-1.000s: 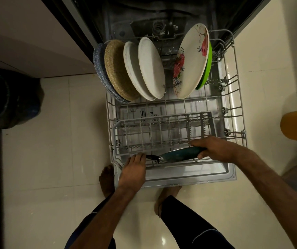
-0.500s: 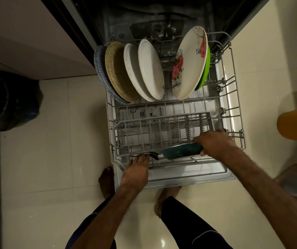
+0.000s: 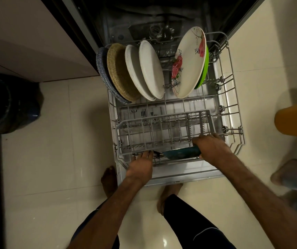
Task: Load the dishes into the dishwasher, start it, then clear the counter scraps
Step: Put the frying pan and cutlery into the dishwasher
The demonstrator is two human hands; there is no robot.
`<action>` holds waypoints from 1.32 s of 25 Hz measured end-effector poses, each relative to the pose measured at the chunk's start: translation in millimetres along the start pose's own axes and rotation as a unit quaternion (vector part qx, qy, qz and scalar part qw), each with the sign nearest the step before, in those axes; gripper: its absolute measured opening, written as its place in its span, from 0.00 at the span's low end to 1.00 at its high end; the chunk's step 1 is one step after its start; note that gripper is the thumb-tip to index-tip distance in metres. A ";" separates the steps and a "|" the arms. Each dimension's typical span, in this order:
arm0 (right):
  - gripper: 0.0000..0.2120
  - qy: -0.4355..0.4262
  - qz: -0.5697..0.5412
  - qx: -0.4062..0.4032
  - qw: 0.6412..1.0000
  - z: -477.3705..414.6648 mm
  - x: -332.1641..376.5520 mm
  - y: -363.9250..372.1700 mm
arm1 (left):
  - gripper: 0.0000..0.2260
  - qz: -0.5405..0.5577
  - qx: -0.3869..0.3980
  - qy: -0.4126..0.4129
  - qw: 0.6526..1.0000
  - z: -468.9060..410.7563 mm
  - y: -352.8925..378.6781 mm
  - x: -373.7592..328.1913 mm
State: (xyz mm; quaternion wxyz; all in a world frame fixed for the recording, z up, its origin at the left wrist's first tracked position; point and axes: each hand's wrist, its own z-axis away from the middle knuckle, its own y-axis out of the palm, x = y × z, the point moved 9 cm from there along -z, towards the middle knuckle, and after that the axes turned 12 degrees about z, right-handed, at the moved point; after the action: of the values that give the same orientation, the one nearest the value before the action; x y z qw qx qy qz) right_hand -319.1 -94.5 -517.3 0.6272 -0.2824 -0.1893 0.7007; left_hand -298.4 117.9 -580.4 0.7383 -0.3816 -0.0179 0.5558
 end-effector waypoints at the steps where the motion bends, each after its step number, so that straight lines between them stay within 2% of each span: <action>1: 0.24 -0.002 -0.002 0.005 1.000 2.8 2.2 0.7 | 0.29 0.002 -0.002 0.001 1.000 2.2 -4.0 -1.2; 6: 0.35 0.005 -0.033 0.021 0.999 22.7 14.9 -13.5 | 0.29 0.001 -0.024 0.012 1.000 21.2 -40.1 -15.8; 9: 0.31 0.020 -0.067 0.002 0.998 42.0 24.0 -38.7 | 0.29 0.001 -0.041 0.008 0.999 41.9 -69.9 -21.4; 14: 0.26 0.010 -0.109 -0.076 0.991 86.3 51.5 -135.2 | 0.27 0.015 -0.099 0.011 0.995 102.3 -152.3 -37.6; 18: 0.22 -0.004 -0.104 -0.128 0.986 126.3 81.4 -232.8 | 0.23 0.057 -0.164 -0.004 0.985 171.3 -239.1 -30.8; 21: 0.20 -0.013 -0.099 -0.187 0.977 156.7 105.2 -326.1 | 0.23 0.034 -0.212 0.002 0.977 229.8 -323.3 -14.4; 24: 0.19 -0.015 -0.115 -0.261 0.958 184.3 127.3 -436.3 | 0.21 0.034 -0.304 0.018 0.952 296.8 -425.5 13.1; 28: 0.19 -0.027 -0.140 -0.351 0.925 237.5 172.4 -588.9 | 0.20 0.027 -0.387 0.005 0.922 405.0 -556.3 68.7; 33: 0.19 -0.056 -0.146 -0.422 0.893 279.4 221.4 -716.0 | 0.16 0.067 -0.473 -0.014 0.879 504.2 -670.0 130.9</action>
State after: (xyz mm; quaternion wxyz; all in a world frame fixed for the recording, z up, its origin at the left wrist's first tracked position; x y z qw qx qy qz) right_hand 44.9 250.0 106.1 0.5326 -0.4499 -0.5412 0.4701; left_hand 65.2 440.3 115.4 0.4309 -0.6779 -0.2628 0.5346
